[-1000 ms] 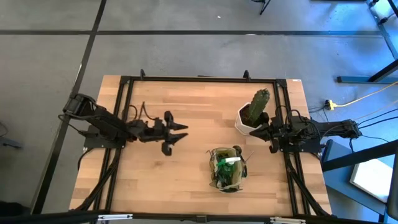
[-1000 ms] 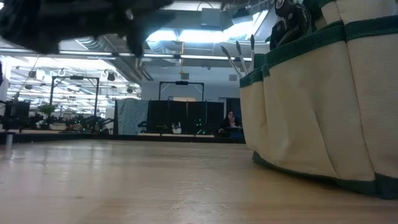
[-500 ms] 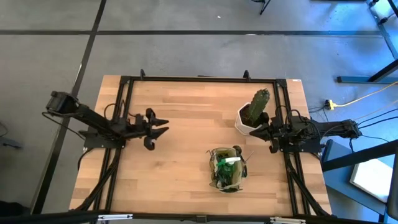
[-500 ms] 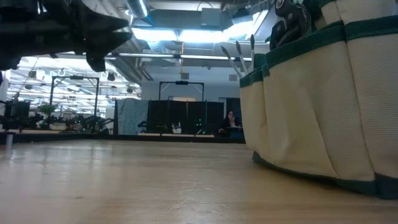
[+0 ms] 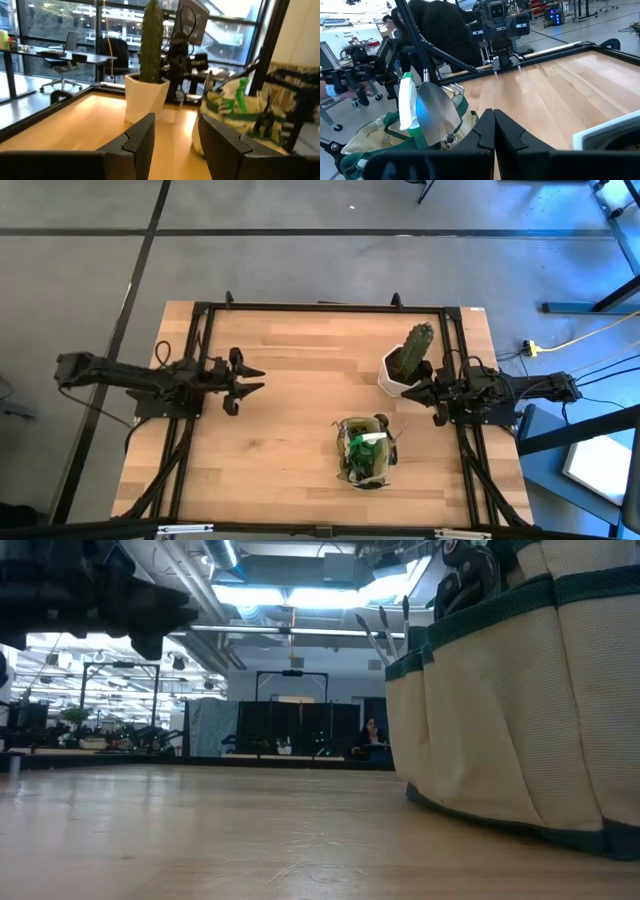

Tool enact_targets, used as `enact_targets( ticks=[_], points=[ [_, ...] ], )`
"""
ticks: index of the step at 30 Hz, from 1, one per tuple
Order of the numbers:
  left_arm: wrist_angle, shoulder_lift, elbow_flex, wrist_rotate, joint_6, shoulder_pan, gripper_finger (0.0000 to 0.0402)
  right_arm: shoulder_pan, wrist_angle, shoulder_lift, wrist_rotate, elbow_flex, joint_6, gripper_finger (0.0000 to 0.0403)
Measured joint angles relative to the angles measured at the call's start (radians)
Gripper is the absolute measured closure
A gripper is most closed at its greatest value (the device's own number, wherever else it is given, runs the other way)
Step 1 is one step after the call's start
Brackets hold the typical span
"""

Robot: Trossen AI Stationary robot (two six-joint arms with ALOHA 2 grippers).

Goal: Pick & Place Garden tools in Gardening bag
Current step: Return to Home Position

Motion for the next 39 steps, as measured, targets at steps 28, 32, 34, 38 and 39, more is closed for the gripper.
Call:
enact_targets(
  ticks=[28,32,34,38,39],
  points=[
    [-0.634,-0.548,0.000,0.059,0.100,0.108,0.0256,0.000,0.000,0.000,0.000,0.000,-0.002,0.0402],
    [-0.634,-0.548,0.000,0.064,0.105,0.105,0.0256,0.000,-0.001,0.000,0.000,0.000,-0.002,0.0402],
    [-0.634,-0.548,0.000,0.062,0.106,0.103,0.0256,0.000,0.000,0.000,0.001,0.000,-0.002,0.0402],
    [-0.633,-0.548,0.000,0.060,0.106,0.103,0.0256,0.000,-0.001,0.000,0.000,0.000,-0.001,0.0402],
    [-0.633,-0.548,0.000,0.059,0.106,0.103,0.0256,0.000,-0.001,0.000,0.000,0.000,-0.001,0.0402]
  ],
)
